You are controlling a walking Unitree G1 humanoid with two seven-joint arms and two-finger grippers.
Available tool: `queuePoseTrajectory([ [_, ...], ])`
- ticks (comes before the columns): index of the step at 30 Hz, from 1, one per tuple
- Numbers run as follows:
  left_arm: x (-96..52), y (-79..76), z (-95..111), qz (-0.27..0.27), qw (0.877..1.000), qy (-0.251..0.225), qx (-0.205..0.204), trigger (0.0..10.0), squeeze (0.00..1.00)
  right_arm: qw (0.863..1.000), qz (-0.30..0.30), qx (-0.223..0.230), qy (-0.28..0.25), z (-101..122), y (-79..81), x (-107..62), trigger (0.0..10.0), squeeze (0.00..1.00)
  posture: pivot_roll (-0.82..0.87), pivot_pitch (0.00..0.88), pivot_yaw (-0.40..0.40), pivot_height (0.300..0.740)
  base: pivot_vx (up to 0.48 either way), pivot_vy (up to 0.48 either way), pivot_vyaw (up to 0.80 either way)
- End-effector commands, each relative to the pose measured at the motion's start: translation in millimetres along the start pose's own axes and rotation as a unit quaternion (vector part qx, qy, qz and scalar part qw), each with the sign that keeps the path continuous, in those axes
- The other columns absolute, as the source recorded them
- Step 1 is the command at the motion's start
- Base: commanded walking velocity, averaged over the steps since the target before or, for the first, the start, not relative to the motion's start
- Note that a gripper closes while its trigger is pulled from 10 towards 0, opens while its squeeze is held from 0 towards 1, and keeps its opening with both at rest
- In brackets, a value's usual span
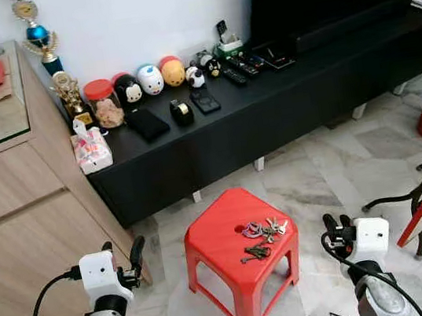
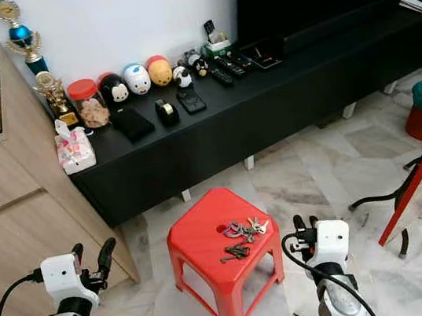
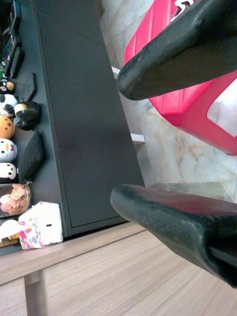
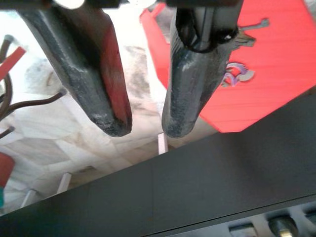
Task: Hang keys on a hook
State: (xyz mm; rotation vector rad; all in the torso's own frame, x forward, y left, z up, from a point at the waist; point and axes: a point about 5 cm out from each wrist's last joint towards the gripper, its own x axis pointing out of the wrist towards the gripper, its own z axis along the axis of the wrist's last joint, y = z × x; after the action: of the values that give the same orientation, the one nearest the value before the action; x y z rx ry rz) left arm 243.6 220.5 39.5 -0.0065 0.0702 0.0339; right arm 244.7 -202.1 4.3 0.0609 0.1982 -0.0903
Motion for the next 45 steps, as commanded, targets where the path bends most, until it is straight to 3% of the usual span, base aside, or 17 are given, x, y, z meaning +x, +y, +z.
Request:
queuePoseTrajectory([
  [1,1.3,1.8,-1.8,-0.001,1.0,0.008,-0.003,10.0,0.0,1.0,-0.003,-0.003,0.006,-2.6,-2.1,-2.4,10.0,0.0,-0.07,0.0,0.003,0.711,0.0,0.0,0.0],
  [15,-1.9,5.5,-2.7,0.013,1.0,0.016,0.0,10.0,0.0,0.999,0.001,-0.004,0.033,-10.6,-0.4,-1.9,10.0,0.0,-0.05,0.0,-0.016,0.636,0.0,0.0,0.0],
  [45,-1.7,1.3,-4.9,-0.003,0.999,0.032,0.008,10.0,0.0,0.999,-0.01,0.005,0.053,-21.7,-5.3,-4.5,10.0,0.0,-0.05,0.0,-0.015,0.636,0.0,0.0,0.0],
])
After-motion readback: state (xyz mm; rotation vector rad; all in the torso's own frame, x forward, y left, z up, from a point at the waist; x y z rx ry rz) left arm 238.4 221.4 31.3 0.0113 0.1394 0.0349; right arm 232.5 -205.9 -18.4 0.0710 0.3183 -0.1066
